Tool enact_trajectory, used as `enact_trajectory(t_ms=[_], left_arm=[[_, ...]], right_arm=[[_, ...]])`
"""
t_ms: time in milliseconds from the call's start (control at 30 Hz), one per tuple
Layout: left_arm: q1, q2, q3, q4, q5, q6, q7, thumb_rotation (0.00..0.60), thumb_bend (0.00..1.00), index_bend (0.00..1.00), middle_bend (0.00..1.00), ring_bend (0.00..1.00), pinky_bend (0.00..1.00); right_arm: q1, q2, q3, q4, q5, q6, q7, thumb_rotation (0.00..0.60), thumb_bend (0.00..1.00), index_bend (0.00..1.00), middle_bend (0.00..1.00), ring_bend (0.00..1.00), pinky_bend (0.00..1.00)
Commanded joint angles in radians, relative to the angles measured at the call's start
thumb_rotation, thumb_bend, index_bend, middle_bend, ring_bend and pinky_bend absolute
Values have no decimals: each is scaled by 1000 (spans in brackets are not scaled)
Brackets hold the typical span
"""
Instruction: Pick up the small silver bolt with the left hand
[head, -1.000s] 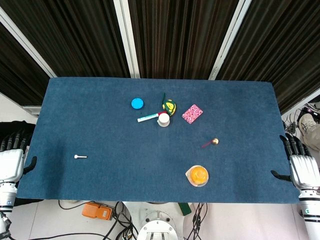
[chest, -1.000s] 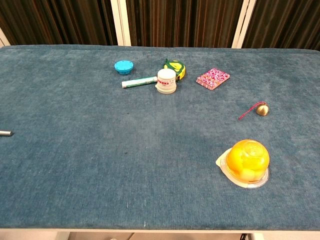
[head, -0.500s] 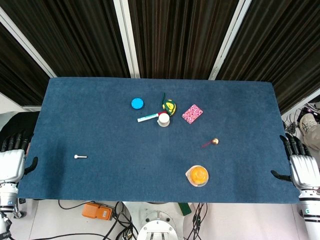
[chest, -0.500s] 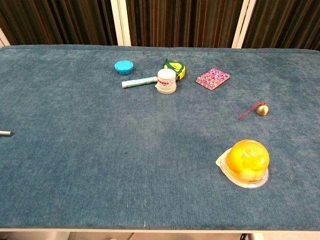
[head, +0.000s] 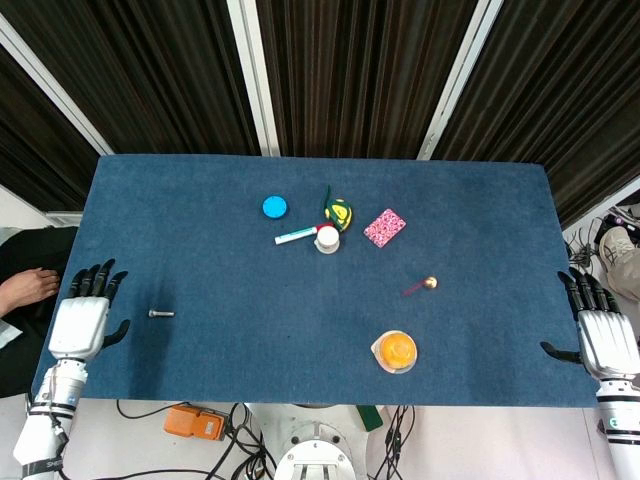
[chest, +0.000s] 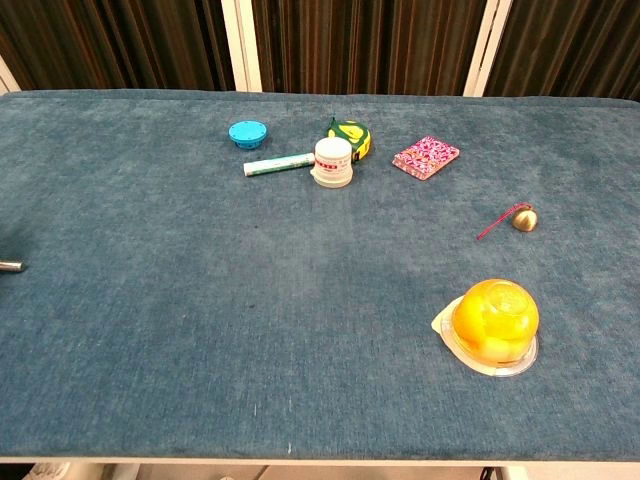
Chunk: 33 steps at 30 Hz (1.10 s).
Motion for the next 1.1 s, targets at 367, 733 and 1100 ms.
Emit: enact_trajectory(t_ms=[367,733,1100], left_arm=[[-138,-133,-38,-20,-204,-154,157,600,255,306,16,0,68],[-142,-123,-30,45,-262,-159,101,600,268,380,19,0,68],[-137,-139,-8,118,-247,-173,21,600,277,425,31,0,68]], right_arm=[[3,4,1,-2,8,-10,5,600,161,57,75,67,173],[4,3,1,-1,8,-10,2,600,161,57,74,67,173],[3,0,1,-3,12,-10,-5,600,161,57,75,67,173]])
